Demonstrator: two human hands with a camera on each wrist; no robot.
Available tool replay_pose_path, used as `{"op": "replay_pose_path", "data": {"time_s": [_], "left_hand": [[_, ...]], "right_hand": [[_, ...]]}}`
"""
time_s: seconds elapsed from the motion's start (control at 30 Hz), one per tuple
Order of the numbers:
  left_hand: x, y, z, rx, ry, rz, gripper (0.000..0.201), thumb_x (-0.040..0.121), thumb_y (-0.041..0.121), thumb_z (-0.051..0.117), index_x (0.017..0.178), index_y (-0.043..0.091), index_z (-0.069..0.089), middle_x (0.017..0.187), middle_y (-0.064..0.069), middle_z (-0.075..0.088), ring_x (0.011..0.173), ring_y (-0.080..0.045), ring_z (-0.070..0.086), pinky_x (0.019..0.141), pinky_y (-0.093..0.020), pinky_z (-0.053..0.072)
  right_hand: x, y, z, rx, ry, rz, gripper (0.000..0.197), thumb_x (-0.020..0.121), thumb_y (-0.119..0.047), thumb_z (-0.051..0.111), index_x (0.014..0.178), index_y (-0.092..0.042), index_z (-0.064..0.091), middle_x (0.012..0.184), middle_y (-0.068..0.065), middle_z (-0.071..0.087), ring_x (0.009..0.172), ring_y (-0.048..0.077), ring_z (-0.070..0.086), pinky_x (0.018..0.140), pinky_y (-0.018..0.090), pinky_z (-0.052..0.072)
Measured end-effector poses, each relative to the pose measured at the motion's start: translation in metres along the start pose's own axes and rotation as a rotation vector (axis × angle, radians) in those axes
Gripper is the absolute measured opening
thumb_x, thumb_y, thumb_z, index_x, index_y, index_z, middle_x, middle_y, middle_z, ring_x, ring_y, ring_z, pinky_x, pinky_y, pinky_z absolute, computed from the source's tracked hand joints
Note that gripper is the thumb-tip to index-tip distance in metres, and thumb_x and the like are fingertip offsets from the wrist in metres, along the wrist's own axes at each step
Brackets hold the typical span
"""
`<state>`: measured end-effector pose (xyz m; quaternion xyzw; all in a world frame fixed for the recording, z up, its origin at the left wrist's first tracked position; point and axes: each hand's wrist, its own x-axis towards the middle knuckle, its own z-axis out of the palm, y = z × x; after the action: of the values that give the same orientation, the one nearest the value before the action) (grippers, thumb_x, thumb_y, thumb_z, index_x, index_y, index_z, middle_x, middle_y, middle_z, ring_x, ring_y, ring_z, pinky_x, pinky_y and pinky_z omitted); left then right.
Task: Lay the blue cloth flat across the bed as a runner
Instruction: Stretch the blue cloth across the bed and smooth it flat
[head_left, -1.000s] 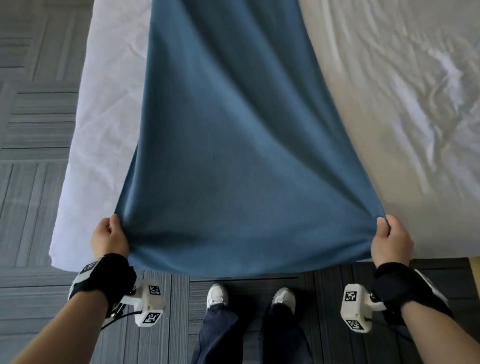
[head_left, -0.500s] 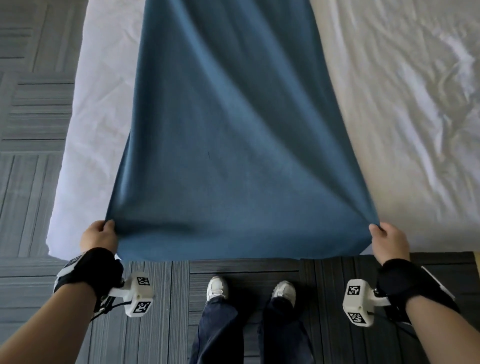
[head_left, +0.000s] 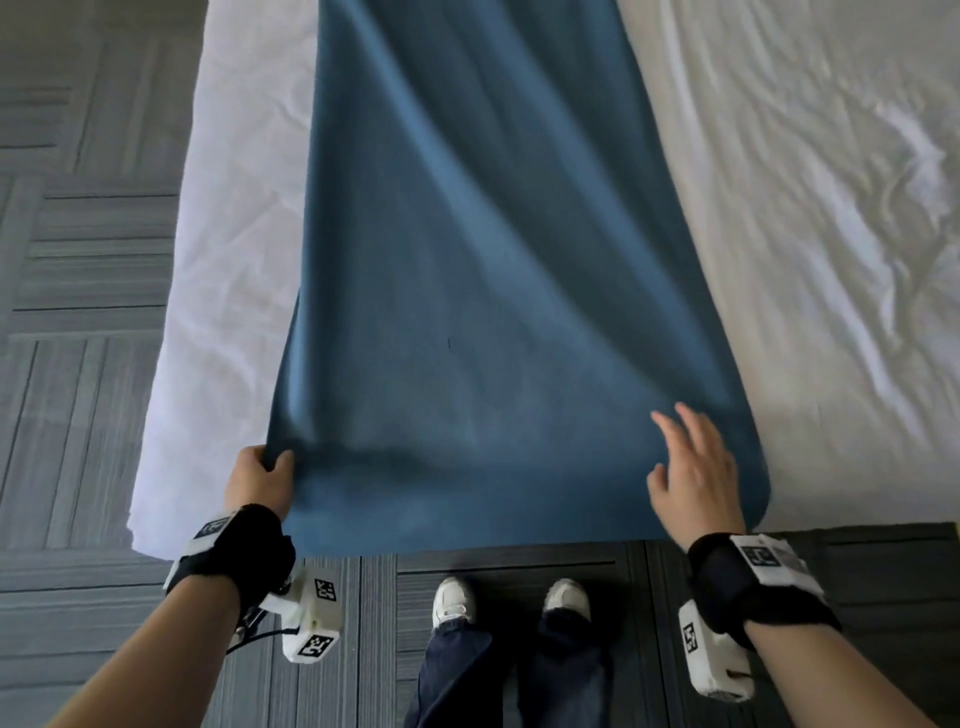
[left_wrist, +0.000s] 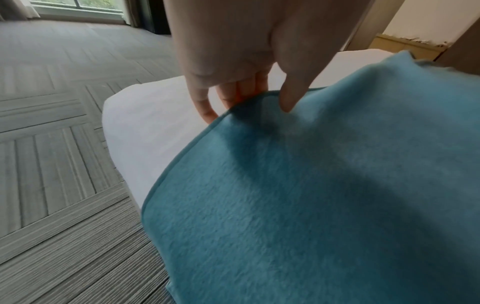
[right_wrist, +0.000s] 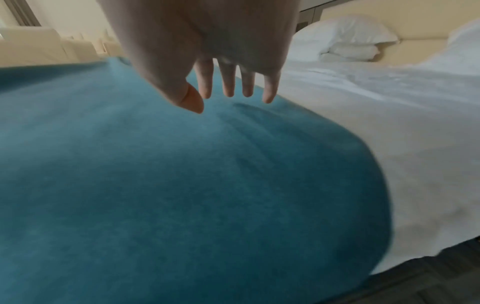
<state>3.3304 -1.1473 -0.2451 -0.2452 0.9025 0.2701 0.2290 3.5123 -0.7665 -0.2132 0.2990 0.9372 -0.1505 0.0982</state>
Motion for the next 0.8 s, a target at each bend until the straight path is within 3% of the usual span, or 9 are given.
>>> {"op": "replay_pose_path", "data": {"time_s": [0.23, 0.53, 0.7, 0.8], "left_hand": [[0.017, 0.039, -0.01, -0.089, -0.013, 0.101, 0.038, 0.091, 0.012, 0.053, 0.126, -0.004, 0.053, 0.123, -0.026, 0.061, 0.113, -0.038, 0.056, 0.095, -0.04, 0.042], [0.061, 0.078, -0.02, -0.153, -0.077, 0.13, 0.033, 0.089, 0.013, 0.055, 0.12, 0.003, 0.06, 0.112, -0.022, 0.068, 0.102, -0.035, 0.064, 0.09, -0.04, 0.05], [0.102, 0.097, -0.033, -0.184, -0.157, 0.185, 0.021, 0.083, 0.024, 0.065, 0.101, 0.012, 0.065, 0.102, -0.016, 0.071, 0.081, -0.025, 0.063, 0.074, -0.031, 0.048], [0.123, 0.1, -0.045, -0.182, -0.227, 0.221, 0.011, 0.083, 0.022, 0.064, 0.079, 0.016, 0.055, 0.093, -0.017, 0.071, 0.07, -0.028, 0.063, 0.074, -0.04, 0.057]], "right_hand": [[0.027, -0.071, 0.015, 0.051, -0.153, -0.138, 0.06, 0.085, -0.007, 0.049, 0.142, -0.019, 0.035, 0.155, 0.006, 0.025, 0.144, 0.026, 0.02, 0.111, 0.041, 0.027], [0.069, -0.14, 0.012, 0.043, -0.203, -0.181, 0.059, 0.088, -0.011, 0.047, 0.143, -0.024, 0.031, 0.156, 0.005, 0.02, 0.145, 0.026, 0.016, 0.111, 0.044, 0.03], [0.081, -0.192, 0.024, 0.039, -0.231, -0.081, 0.06, 0.091, -0.022, 0.048, 0.145, -0.031, 0.024, 0.157, 0.005, 0.013, 0.145, 0.027, 0.01, 0.107, 0.05, 0.034], [0.081, -0.223, 0.036, 0.053, -0.207, 0.02, 0.06, 0.091, -0.024, 0.05, 0.145, -0.032, 0.024, 0.157, 0.006, 0.011, 0.145, 0.028, 0.008, 0.107, 0.053, 0.032]]}}
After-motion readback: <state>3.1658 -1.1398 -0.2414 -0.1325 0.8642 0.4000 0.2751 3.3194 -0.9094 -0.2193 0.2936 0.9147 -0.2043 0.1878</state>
